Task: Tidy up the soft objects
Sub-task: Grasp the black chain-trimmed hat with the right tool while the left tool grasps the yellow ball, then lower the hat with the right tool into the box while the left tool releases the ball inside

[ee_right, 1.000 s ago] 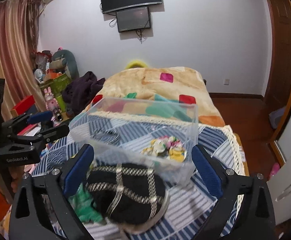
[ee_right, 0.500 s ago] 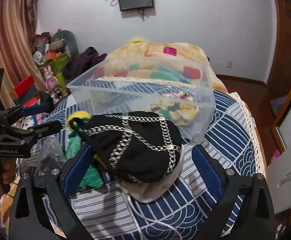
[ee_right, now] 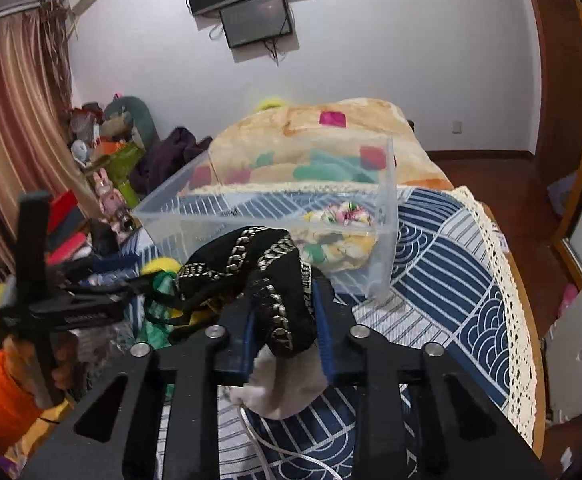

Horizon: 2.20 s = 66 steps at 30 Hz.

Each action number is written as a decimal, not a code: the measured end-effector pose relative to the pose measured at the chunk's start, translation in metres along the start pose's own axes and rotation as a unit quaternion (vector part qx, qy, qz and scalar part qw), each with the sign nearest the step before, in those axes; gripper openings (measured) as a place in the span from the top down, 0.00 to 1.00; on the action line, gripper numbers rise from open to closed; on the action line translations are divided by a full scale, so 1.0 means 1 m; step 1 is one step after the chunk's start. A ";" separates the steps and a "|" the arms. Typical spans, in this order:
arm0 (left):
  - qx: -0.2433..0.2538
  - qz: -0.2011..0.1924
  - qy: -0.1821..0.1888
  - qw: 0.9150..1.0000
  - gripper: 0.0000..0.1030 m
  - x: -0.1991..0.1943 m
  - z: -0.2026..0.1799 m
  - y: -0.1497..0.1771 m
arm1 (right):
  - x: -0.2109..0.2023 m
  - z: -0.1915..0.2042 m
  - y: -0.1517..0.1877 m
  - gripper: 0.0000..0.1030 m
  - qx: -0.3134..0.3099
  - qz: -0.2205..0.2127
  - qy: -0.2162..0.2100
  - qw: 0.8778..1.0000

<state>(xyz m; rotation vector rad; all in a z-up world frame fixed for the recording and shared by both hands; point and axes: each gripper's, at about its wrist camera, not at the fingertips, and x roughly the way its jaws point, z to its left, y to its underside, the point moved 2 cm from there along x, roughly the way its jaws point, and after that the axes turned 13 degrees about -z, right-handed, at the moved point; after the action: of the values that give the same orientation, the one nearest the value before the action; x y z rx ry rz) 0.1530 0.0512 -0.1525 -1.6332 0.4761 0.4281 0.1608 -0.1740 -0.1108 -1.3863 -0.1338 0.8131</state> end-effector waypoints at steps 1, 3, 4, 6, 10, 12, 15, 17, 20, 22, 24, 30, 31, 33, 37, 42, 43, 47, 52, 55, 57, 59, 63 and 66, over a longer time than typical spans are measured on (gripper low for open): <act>0.001 0.001 0.006 1.000 0.40 0.001 -0.002 0.000 | -0.002 0.000 -0.003 0.80 0.000 -0.007 0.000 1.000; 0.003 0.007 0.019 1.000 0.48 0.002 -0.006 0.000 | -0.008 0.001 -0.008 0.81 -0.001 -0.021 0.000 1.000; 0.002 0.013 0.030 0.999 0.54 0.004 -0.009 0.001 | -0.011 0.001 -0.010 0.81 -0.001 -0.026 0.000 1.000; 0.003 0.017 0.035 0.999 0.57 0.005 -0.013 0.002 | -0.017 0.002 -0.015 0.81 0.000 -0.038 -0.001 0.999; 0.021 0.004 0.024 0.999 0.59 -0.001 -0.019 0.001 | -0.026 0.003 -0.026 0.81 0.002 -0.059 -0.002 0.998; 0.026 -0.004 0.022 0.999 0.59 -0.007 -0.020 -0.001 | -0.029 0.002 -0.031 0.81 0.001 -0.070 0.001 0.998; 0.031 -0.021 0.020 0.999 0.59 -0.021 -0.020 -0.007 | -0.031 0.002 -0.038 0.81 -0.002 -0.081 0.002 0.997; 0.033 -0.033 0.018 0.999 0.59 -0.031 -0.019 -0.012 | -0.032 0.001 -0.042 0.81 -0.003 -0.089 0.004 0.996; 0.030 -0.053 0.024 0.998 0.59 -0.044 -0.019 -0.025 | -0.032 0.000 -0.048 0.82 -0.002 -0.097 0.001 0.995; 0.030 -0.072 0.024 0.997 0.59 -0.052 -0.020 -0.036 | -0.033 0.001 -0.054 0.83 -0.003 -0.105 0.000 0.994; 0.034 -0.086 0.022 0.995 0.59 -0.056 -0.022 -0.045 | -0.034 0.004 -0.060 0.83 -0.008 -0.114 0.000 0.993; 0.045 -0.112 0.010 0.993 0.59 -0.054 -0.026 -0.063 | -0.031 0.006 -0.080 0.83 -0.013 -0.145 0.002 0.989; 0.045 -0.114 0.008 0.992 0.59 -0.052 -0.026 -0.065 | -0.029 0.007 -0.083 0.83 -0.015 -0.149 0.005 0.989; 0.045 -0.116 0.005 0.992 0.59 -0.047 -0.025 -0.068 | -0.025 0.009 -0.088 0.83 -0.021 -0.156 0.012 0.988; 0.031 -0.108 0.007 0.994 0.59 -0.031 -0.020 -0.076 | -0.009 0.012 -0.091 0.83 -0.030 -0.153 0.022 0.988; 0.024 -0.085 0.016 0.996 0.59 -0.007 -0.019 -0.082 | 0.020 0.013 -0.089 0.83 -0.036 -0.120 0.019 0.992; 0.026 -0.082 0.015 0.996 0.59 -0.002 -0.020 -0.082 | 0.026 0.014 -0.086 0.83 -0.041 -0.111 0.021 0.993; 0.028 -0.064 0.003 0.998 0.59 0.016 -0.019 -0.081 | 0.050 0.018 -0.076 0.83 -0.064 -0.072 0.024 0.995; 0.033 -0.045 -0.008 0.998 0.59 0.034 -0.018 -0.075 | 0.067 0.011 -0.064 0.83 -0.072 -0.027 0.016 0.997; 0.036 -0.036 -0.012 0.999 0.59 0.040 -0.019 -0.071 | 0.074 0.004 -0.061 0.83 -0.071 -0.006 0.020 0.997; 0.035 -0.033 -0.014 0.999 0.59 0.043 -0.019 -0.070 | 0.078 0.000 -0.059 0.83 -0.068 0.005 0.019 0.998; 0.029 -0.029 -0.011 0.999 0.59 0.045 -0.018 -0.070 | 0.082 -0.004 -0.059 0.83 -0.061 0.012 0.020 0.998; 0.025 -0.025 -0.006 0.999 0.58 0.045 -0.019 -0.070 | 0.087 -0.004 -0.057 0.82 -0.062 0.026 0.021 0.998; 0.030 -0.027 -0.007 0.999 0.54 0.043 -0.020 -0.070 | 0.089 -0.001 -0.053 0.80 -0.071 0.038 0.024 0.996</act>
<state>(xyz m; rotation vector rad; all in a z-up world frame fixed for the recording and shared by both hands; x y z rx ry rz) 0.2271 0.0352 -0.1149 -1.5809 0.4288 0.3821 0.2488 -0.1212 -0.0959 -1.5518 -0.1045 0.8451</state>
